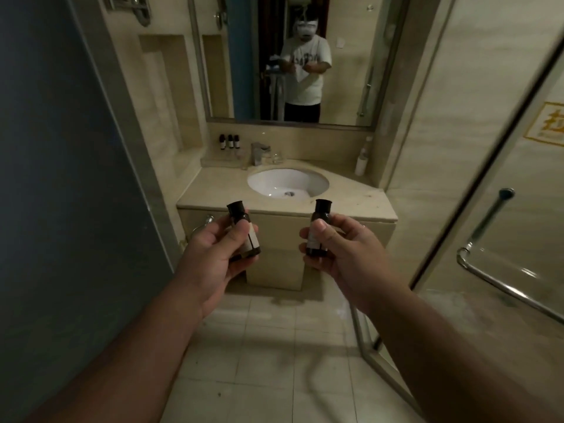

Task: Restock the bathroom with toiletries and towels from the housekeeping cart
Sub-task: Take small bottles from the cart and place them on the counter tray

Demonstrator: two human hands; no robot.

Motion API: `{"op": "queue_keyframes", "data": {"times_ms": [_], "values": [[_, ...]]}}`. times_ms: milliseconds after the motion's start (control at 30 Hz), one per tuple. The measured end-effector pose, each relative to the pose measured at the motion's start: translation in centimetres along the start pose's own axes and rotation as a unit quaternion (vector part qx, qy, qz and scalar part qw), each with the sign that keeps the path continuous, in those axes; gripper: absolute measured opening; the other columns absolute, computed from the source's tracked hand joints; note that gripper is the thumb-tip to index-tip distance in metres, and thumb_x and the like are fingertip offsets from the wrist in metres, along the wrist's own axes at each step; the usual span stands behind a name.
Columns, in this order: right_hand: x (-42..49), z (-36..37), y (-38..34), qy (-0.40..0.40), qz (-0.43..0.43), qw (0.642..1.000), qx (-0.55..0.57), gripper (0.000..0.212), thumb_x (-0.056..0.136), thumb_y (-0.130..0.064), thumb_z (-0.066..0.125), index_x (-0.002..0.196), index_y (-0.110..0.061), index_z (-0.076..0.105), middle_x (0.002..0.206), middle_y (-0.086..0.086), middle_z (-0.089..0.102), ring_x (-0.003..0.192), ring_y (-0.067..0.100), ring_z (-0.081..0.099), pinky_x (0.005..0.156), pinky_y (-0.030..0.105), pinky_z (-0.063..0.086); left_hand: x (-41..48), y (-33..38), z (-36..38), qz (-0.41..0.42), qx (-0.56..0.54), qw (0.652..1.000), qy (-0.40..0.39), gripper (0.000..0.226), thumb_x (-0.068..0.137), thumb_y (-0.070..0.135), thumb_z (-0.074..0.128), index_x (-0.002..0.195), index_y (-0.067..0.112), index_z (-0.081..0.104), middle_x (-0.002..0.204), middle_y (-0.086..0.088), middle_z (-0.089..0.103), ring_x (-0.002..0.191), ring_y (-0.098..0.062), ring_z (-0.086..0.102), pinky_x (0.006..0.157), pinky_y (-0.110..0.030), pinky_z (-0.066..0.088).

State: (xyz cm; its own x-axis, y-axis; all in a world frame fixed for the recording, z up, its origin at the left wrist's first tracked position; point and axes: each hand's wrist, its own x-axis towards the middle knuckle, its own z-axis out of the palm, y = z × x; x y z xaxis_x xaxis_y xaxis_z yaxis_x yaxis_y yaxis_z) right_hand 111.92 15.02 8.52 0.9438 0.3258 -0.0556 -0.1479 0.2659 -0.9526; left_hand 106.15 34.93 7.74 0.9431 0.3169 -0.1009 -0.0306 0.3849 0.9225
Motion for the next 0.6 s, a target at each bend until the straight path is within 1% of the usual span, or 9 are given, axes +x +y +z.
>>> {"op": "queue_keyframes", "data": {"times_ms": [67,100,167,267,400,500,600], "values": [[2.8,-1.3,-1.5,-0.022,0.013,1.000,0.004,0.030,0.089,-0.018,0.066,0.118,-0.011,0.063,0.105,0.015,0.074,0.094,0.030,0.073,0.078,0.038,0.060,2.0,0.2,1.7,0.011,0.007,1.000,0.010,0.041,0.074,0.027,0.068,0.114,0.018,0.066,0.117,-0.010,0.068,0.109,-0.027,0.061,0.070,-0.029,0.060],[4.2,-2.0,-2.2,-0.034,0.020,0.999,0.006,0.024,0.091,-0.014,0.064,0.116,-0.012,0.064,0.105,0.015,0.074,0.094,0.030,0.073,0.078,0.038,0.060,2.9,0.2,2.6,0.016,0.014,1.000,0.014,0.042,0.073,0.026,0.069,0.114,0.018,0.066,0.120,-0.010,0.068,0.112,-0.028,0.062,0.072,-0.031,0.059],[6.8,-3.3,-3.4,-0.061,0.030,0.998,0.007,0.021,0.093,-0.009,0.062,0.113,-0.013,0.065,0.105,0.015,0.074,0.096,0.030,0.073,0.078,0.037,0.061,4.6,0.3,4.2,0.027,0.025,0.999,0.024,0.042,0.071,0.024,0.070,0.113,0.020,0.066,0.122,-0.011,0.066,0.114,-0.028,0.062,0.078,-0.035,0.057],[10.4,-4.6,-4.5,-0.101,0.034,0.994,0.013,0.028,0.088,-0.008,0.065,0.116,-0.012,0.064,0.105,0.015,0.074,0.099,0.034,0.072,0.079,0.038,0.061,6.9,0.2,5.9,0.046,0.027,0.997,0.048,0.040,0.072,0.022,0.071,0.112,0.021,0.067,0.120,-0.009,0.068,0.112,-0.027,0.064,0.079,-0.035,0.057],[14.5,-5.1,-4.4,-0.137,0.028,0.990,0.012,0.049,0.076,-0.018,0.072,0.123,-0.011,0.061,0.107,0.012,0.075,0.099,0.031,0.072,0.080,0.038,0.058,9.1,0.1,6.3,0.067,0.054,0.993,0.085,0.043,0.073,0.021,0.072,0.116,0.021,0.065,0.116,-0.005,0.072,0.112,-0.025,0.066,0.081,-0.036,0.057],[16.9,-4.4,-3.8,-0.162,0.020,0.987,-0.009,0.052,0.077,-0.024,0.073,0.126,-0.013,0.061,0.109,0.009,0.075,0.098,0.026,0.072,0.079,0.036,0.055,10.5,0.6,5.7,0.083,0.064,0.989,0.106,0.046,0.075,0.022,0.071,0.121,0.020,0.064,0.115,0.000,0.073,0.112,-0.022,0.066,0.079,-0.033,0.056],[19.4,-3.3,-3.7,-0.175,0.012,0.984,-0.021,0.051,0.075,-0.022,0.074,0.124,-0.016,0.063,0.107,0.009,0.075,0.100,0.025,0.071,0.082,0.035,0.055,12.2,1.5,5.1,0.099,0.072,0.985,0.120,0.044,0.075,0.025,0.070,0.118,0.025,0.065,0.114,0.003,0.074,0.110,-0.019,0.066,0.077,-0.032,0.055]]}}
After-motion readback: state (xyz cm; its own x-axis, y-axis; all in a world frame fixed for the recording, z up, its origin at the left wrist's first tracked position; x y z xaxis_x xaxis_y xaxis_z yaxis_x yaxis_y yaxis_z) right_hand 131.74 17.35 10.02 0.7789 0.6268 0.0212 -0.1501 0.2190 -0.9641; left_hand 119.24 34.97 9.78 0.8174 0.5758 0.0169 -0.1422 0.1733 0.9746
